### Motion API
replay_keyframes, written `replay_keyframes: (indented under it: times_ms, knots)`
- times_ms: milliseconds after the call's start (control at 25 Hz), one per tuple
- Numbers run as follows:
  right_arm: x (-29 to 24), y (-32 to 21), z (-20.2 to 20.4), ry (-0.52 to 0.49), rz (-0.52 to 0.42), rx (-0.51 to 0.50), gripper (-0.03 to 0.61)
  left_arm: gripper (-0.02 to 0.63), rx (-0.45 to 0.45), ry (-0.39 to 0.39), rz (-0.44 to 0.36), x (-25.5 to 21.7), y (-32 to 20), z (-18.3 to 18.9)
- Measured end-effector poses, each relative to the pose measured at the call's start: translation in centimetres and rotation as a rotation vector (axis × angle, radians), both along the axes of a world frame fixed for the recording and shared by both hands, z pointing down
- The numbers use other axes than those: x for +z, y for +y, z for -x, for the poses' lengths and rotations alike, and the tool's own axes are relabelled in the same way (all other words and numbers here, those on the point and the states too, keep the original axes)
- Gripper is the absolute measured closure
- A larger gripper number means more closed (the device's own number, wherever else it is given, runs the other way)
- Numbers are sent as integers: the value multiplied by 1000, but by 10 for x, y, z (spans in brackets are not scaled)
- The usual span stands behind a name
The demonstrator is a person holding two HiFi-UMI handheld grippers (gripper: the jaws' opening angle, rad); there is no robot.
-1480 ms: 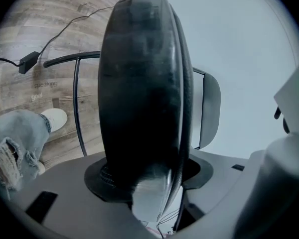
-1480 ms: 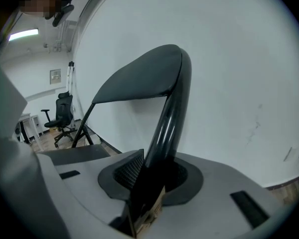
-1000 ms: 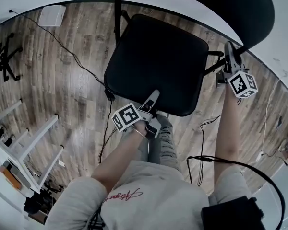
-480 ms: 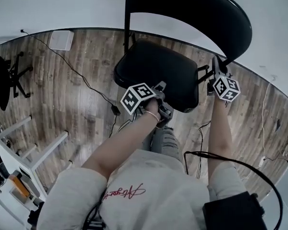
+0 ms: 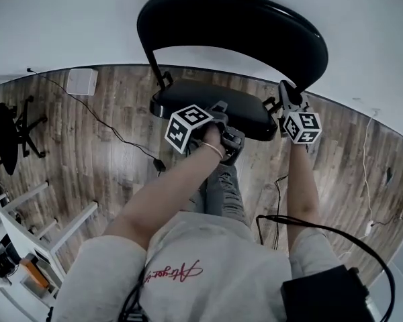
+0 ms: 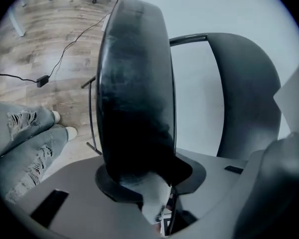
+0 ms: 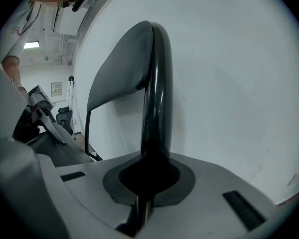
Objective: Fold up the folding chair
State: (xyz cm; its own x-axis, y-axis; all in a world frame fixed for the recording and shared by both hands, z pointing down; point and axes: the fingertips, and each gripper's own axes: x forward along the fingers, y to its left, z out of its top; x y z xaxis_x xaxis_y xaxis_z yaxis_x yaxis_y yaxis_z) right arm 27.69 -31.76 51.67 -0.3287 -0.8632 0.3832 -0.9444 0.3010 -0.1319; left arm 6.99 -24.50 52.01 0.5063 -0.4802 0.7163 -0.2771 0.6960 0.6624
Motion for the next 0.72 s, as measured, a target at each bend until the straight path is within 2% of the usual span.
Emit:
replay_keyframes:
  times_ms: [200,400,600,720]
  knots:
    - [5,-18,-14,21,29,20,561,471,4,-26,28,-2,-37,-17]
    - [3,-29,-8,55,50,-35,561,474,-131,-114,42,-2,-53,-19]
    - [-8,-35,-7,44,10,-53,563,474,-159,-127,44,-3,-56,-20]
    - [-24,-46,-4,-3,-37,-69,563,472,-186,-121,45,-6,-65,-23]
